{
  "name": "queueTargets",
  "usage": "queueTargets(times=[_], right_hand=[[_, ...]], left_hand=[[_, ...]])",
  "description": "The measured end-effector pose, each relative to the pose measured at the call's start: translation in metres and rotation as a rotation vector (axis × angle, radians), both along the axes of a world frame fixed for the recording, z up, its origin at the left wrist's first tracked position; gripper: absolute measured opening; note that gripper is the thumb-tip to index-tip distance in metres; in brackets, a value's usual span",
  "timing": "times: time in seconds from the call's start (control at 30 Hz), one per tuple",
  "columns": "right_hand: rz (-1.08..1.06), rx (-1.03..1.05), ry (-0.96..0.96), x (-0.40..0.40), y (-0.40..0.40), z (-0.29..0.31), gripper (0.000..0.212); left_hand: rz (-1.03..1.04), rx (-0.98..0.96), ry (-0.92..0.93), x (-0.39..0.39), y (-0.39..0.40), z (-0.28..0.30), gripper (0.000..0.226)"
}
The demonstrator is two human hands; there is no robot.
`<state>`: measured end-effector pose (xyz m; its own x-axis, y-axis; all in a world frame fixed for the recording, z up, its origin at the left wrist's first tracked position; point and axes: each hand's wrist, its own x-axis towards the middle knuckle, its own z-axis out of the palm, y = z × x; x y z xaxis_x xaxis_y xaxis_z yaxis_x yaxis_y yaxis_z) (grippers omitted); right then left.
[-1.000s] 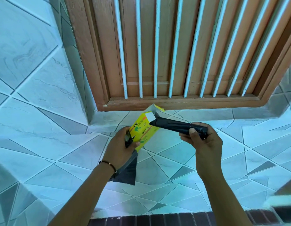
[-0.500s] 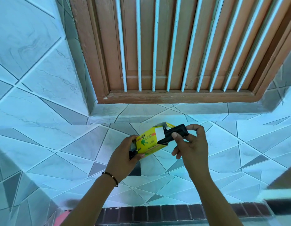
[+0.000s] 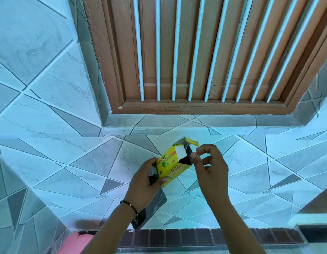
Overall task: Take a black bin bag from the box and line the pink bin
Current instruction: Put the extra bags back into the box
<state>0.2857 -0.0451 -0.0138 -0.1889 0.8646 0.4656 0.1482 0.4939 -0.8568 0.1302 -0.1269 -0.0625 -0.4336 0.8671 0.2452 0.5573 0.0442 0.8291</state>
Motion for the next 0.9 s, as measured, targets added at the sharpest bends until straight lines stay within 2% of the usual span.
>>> queueTargets(times=[0.07, 0.13, 0.3, 0.4, 0.47, 0.67, 0.77, 0.9], right_hand=[[0.017, -0.122, 0.046, -0.001, 0.000, -0.002, 0.013], [0.036, -0.150, 0.022, -0.002, -0.003, -0.005, 0.012], [0.058, 0.087, -0.187, -0.004, -0.011, -0.011, 0.008], [0.038, 0.263, -0.366, -0.004, -0.015, -0.014, 0.019], [0.024, 0.308, -0.404, -0.004, -0.017, -0.013, 0.023], [0.036, 0.114, -0.239, -0.002, -0.010, -0.011, 0.045], [0.034, 0.075, -0.244, -0.002, -0.006, -0.013, 0.031], [-0.020, 0.097, -0.264, 0.000, -0.009, -0.011, 0.025]], left_hand=[[0.000, 0.004, 0.011, 0.002, 0.000, 0.002, 0.044], [0.004, 0.005, 0.009, 0.004, 0.000, 0.002, 0.044], [0.045, 0.005, -0.020, 0.002, -0.002, -0.007, 0.047], [0.052, 0.019, -0.036, 0.001, -0.004, -0.008, 0.045], [0.060, 0.022, -0.042, 0.001, -0.004, -0.007, 0.046], [0.051, -0.012, -0.071, -0.002, -0.004, -0.008, 0.051], [0.039, -0.011, -0.083, -0.002, -0.005, -0.008, 0.050], [0.019, -0.004, -0.131, 0.001, -0.006, -0.008, 0.045]])
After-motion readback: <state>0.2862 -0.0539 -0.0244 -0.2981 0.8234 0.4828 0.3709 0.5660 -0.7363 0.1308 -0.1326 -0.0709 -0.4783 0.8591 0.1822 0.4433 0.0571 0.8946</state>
